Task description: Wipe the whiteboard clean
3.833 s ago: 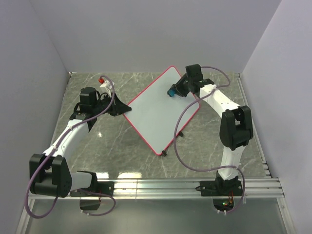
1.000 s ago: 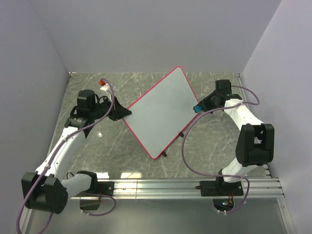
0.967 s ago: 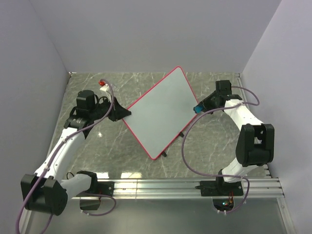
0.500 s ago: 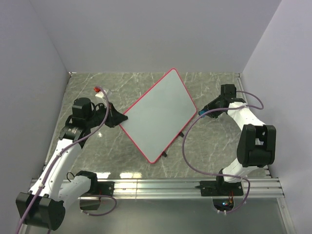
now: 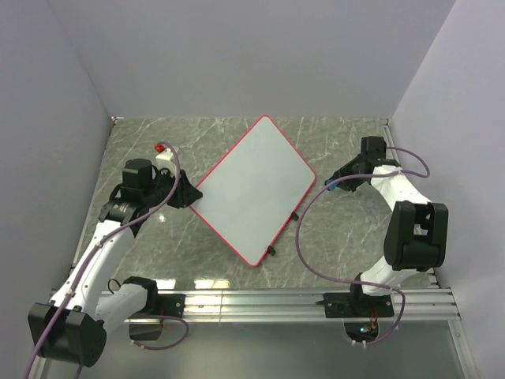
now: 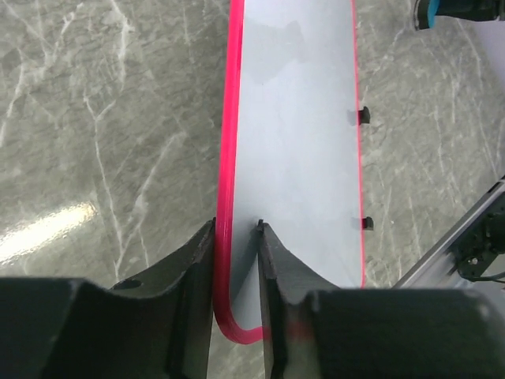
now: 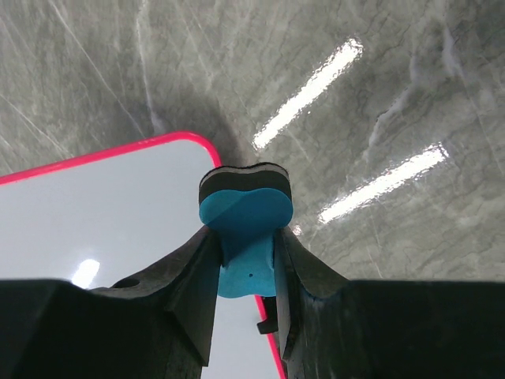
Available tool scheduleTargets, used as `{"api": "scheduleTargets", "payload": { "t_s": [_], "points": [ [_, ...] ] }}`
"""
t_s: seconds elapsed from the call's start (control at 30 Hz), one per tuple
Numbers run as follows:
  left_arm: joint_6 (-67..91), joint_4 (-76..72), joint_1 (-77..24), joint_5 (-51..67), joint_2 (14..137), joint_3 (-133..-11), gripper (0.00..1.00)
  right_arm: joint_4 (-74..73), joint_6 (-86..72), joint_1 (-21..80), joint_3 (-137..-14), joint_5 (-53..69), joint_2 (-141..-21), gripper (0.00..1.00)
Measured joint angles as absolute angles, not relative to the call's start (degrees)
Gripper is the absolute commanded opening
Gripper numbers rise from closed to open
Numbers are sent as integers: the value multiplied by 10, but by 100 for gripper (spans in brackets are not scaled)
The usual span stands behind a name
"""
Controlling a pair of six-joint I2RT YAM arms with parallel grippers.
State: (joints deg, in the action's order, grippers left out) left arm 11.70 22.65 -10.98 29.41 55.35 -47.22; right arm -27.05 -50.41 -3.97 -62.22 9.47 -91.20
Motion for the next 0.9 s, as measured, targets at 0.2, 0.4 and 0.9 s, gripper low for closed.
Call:
{"api": "scheduleTargets", "payload": {
  "t_s": [0.2,0.4,0.9],
  "points": [
    [105,236,-111,281,553,-472,43,-270,-498,-48,-622,94,-912,0],
    [101,239,-111,269,548,-472,55,-270,-496,-49,-620,92,-912,0],
    [94,249,-112,248,536,-482,63,-268,-493,-49,-613,86,-913,0]
  ]
}}
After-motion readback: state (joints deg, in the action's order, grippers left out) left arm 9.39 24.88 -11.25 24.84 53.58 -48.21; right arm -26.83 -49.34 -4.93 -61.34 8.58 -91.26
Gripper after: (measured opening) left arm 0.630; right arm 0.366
